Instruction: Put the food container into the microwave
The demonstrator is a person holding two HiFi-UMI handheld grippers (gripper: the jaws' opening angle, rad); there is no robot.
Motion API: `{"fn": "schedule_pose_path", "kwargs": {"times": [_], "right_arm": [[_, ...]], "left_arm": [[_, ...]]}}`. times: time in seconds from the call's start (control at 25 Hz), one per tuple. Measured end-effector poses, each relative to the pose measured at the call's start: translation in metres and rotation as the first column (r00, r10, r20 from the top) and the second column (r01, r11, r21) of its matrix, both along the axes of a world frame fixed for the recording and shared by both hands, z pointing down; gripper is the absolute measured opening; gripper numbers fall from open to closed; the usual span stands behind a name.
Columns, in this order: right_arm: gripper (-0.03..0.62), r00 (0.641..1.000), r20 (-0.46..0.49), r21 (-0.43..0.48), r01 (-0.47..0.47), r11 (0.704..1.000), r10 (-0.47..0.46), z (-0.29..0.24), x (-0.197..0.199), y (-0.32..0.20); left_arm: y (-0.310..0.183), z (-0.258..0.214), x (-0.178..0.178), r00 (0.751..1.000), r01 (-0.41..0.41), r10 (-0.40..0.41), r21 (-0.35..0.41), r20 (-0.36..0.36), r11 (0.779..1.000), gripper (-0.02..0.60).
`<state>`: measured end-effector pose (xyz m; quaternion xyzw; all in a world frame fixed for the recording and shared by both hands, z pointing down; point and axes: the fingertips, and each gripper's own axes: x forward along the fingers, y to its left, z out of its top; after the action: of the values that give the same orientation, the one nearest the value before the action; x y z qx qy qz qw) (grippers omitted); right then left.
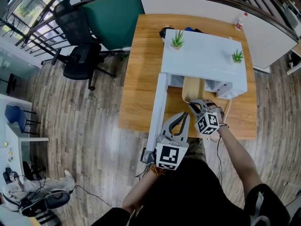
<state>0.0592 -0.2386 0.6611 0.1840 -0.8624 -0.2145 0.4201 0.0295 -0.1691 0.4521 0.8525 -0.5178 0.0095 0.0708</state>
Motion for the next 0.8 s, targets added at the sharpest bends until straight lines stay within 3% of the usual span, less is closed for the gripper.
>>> {"fn": "schedule_pose_path", "kwargs": {"times": [0.8], "right_arm": [[0.023, 0.999, -0.016, 0.003, -0.049, 0.999, 0.049, 0.016, 0.001, -0.044]], "left_arm": [[-0.009, 0.006, 0.012, 1.000, -0.013, 0.013, -0.021, 0.022, 1.000, 0.031]]}}
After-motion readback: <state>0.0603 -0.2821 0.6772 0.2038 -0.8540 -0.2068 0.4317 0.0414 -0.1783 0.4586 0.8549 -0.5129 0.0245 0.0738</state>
